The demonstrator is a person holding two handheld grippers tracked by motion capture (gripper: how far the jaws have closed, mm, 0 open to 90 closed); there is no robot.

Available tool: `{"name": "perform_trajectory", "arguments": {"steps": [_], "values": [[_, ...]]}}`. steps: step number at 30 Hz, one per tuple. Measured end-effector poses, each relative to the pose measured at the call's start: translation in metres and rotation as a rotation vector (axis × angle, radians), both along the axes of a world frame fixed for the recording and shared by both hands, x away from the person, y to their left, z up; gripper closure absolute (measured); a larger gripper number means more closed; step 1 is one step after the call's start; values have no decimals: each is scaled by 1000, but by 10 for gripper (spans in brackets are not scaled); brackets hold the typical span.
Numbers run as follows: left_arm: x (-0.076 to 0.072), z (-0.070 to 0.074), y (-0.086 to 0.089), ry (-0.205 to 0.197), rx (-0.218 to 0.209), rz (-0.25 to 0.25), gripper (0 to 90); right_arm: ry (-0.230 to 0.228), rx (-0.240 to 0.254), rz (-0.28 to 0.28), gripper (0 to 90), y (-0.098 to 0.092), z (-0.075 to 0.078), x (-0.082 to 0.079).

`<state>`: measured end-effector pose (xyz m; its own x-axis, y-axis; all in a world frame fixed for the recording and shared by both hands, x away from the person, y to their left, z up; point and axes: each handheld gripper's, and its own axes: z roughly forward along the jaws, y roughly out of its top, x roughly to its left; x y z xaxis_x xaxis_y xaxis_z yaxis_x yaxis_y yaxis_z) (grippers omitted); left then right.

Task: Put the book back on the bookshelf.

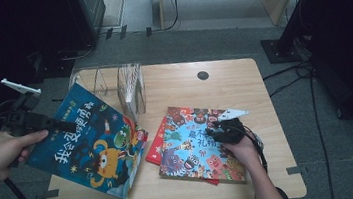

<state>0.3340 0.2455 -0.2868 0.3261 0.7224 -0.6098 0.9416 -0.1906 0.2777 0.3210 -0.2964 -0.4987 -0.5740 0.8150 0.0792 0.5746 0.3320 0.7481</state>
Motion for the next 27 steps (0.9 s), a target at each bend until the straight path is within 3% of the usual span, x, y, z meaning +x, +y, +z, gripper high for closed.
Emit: {"name": "perform_trajectory", "arguments": {"steps": [7, 15, 20, 27], "values": [[-4, -2, 25, -10, -4, 58, 821, -6, -5, 2, 521, 1, 0, 0], [1, 0, 58, -10, 50, 140, 820, -7, -8, -1, 521, 1, 0, 0], [11, 4, 75, -14, 75, 198, 819, -7, -5, -2, 523, 1, 0, 0], [31, 14, 81, -8, 121, 254, 815, -4, 0, -5, 522, 1, -1, -1]]}}
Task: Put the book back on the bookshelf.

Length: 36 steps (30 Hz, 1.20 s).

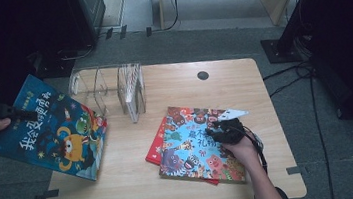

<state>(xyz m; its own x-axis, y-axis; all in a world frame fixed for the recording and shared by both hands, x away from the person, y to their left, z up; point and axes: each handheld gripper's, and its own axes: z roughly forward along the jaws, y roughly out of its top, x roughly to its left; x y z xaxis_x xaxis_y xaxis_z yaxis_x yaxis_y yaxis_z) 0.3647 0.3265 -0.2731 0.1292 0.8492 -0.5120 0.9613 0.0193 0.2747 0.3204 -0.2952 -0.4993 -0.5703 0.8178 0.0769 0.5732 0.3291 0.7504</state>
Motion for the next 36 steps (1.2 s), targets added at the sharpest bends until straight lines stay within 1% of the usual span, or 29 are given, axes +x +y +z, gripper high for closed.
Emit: {"name": "perform_trajectory", "arguments": {"steps": [3, 7, 11, 12, 13, 16, 22, 27, 31, 34, 35, 36], "values": [[8, 4, 0, 6, 14, 18, 814, -4, -8, -2, 522, 1, 0, 0], [16, 10, 0, 4, 23, 41, 813, -4, -9, 4, 522, 1, 0, -1], [25, 16, -4, 9, 25, 38, 809, -5, -9, 5, 523, 1, 0, 0], [27, 18, -5, 9, 40, 35, 809, -4, -10, 5, 522, 1, 0, -1], [28, 19, -5, 10, 45, 33, 814, -5, -12, 5, 523, 2, 0, -1], [29, 24, -2, 9, 51, 41, 814, -5, -13, 8, 523, 3, 0, -1], [35, 31, 3, -10, 57, 62, 810, -3, -11, 7, 523, 3, 0, -2], [48, 28, 2, -31, 43, 84, 807, -12, -19, 10, 523, 4, 0, -2], [61, 23, 1, -34, 28, 99, 810, -14, -8, 5, 526, 5, -1, -3], [71, 22, -2, -39, 33, 99, 806, -15, -11, 7, 528, 6, -1, -6], [75, 22, -3, -45, 40, 102, 807, -16, -10, 8, 529, 7, -1, -7], [79, 22, -2, -52, 36, 101, 807, -21, -13, 12, 529, 7, -1, -7]]}}
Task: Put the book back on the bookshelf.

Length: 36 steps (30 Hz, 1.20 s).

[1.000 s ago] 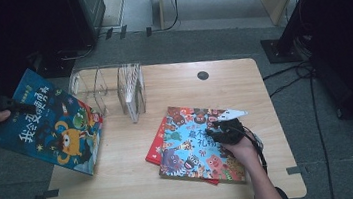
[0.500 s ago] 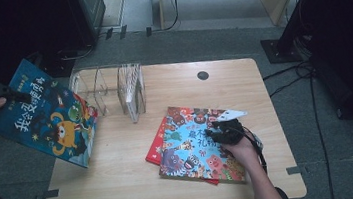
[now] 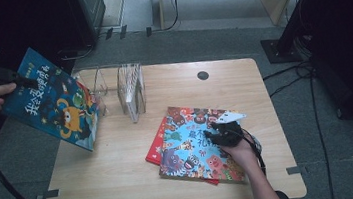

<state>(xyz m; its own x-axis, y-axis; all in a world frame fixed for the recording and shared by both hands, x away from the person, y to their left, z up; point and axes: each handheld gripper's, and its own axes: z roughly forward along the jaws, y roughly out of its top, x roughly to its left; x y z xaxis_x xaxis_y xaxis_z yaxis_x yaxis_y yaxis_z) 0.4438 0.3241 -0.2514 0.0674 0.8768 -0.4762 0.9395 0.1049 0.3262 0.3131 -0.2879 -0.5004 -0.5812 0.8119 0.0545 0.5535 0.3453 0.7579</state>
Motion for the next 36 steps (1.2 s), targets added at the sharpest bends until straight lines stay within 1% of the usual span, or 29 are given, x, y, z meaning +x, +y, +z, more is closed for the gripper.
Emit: {"name": "perform_trajectory", "arguments": {"steps": [2, 5, 6, 7, 9, 12, 16, 18, 20, 21, 22, 24, 25, 28, 31, 33, 34, 36], "values": [[6, -1, 0, -11, -2, 13, 805, -2, -3, 11, 529, 0, 0, -2], [15, -3, 1, -17, -11, 15, 806, 4, 5, 8, 530, 0, 0, -5], [18, -4, 1, -17, -15, 17, 805, 10, 0, 8, 528, 0, 1, -7], [21, -5, 1, -17, -18, 21, 806, 6, -7, 7, 527, 1, 1, -8], [27, -7, -1, -15, -13, 15, 804, -5, -9, 7, 527, 0, 0, -13], [35, -11, -6, -14, -9, 4, 799, -4, -10, -4, 528, -1, 0, -19], [43, -16, -11, -13, -8, -6, 792, -15, -2, -11, 529, -3, 1, -27], [46, -17, -12, -13, -14, -16, 792, -27, 6, -11, 528, -4, 1, -29], [48, -18, -12, -15, -15, -3, 790, -30, 18, -15, 528, -6, 2, -31], [48, -18, -12, -14, -9, 4, 787, -31, 23, -20, 528, -8, 2, -31], [49, -18, -12, -11, -6, 6, 776, -33, 31, -23, 528, -9, 2, -32], [48, -19, -11, -5, -23, -6, 677, -31, 45, -30, 528, -11, 2, -32], [47, -19, -10, -4, -20, -13, 647, -34, 45, -31, 529, -12, 2, -32], [45, -20, -8, 3, 12, -7, 591, -33, 46, -33, 529, -13, 2, -31], [38, -21, -4, -2, 24, -9, 556, -31, 48, -27, 529, -13, 2, -30], [31, -21, -2, -2, 61, -19, 520, -32, 49, -24, 528, -13, 2, -29], [26, -21, 0, -8, 58, -28, 511, -32, 49, -23, 528, -13, 2, -29], [17, -22, 2, -26, 29, -33, 494, -32, 53, -27, 527, -14, 2, -27]]}}
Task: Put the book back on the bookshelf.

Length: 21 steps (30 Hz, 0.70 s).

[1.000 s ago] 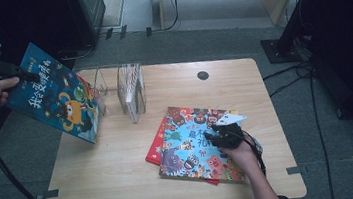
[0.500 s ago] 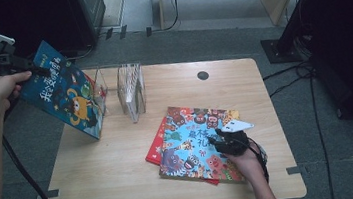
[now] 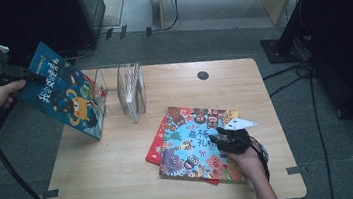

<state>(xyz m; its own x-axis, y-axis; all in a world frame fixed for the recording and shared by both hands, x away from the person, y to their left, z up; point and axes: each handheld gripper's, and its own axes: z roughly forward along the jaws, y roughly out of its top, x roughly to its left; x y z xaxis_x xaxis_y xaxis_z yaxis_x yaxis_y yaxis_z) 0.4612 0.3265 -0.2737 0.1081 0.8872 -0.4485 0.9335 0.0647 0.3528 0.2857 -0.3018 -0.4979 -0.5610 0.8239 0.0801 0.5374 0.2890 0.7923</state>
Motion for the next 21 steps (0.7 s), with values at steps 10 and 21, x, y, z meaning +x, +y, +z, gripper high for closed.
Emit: {"name": "perform_trajectory", "arguments": {"steps": [10, 21], "values": [[-53, -14, 1, -46, -22, -24, 450, -18, 30, -10, 521, -4, 4, 8], [-101, -46, -19, -61, 3, -34, 442, -29, 77, -38, 524, -13, 6, 26]]}}
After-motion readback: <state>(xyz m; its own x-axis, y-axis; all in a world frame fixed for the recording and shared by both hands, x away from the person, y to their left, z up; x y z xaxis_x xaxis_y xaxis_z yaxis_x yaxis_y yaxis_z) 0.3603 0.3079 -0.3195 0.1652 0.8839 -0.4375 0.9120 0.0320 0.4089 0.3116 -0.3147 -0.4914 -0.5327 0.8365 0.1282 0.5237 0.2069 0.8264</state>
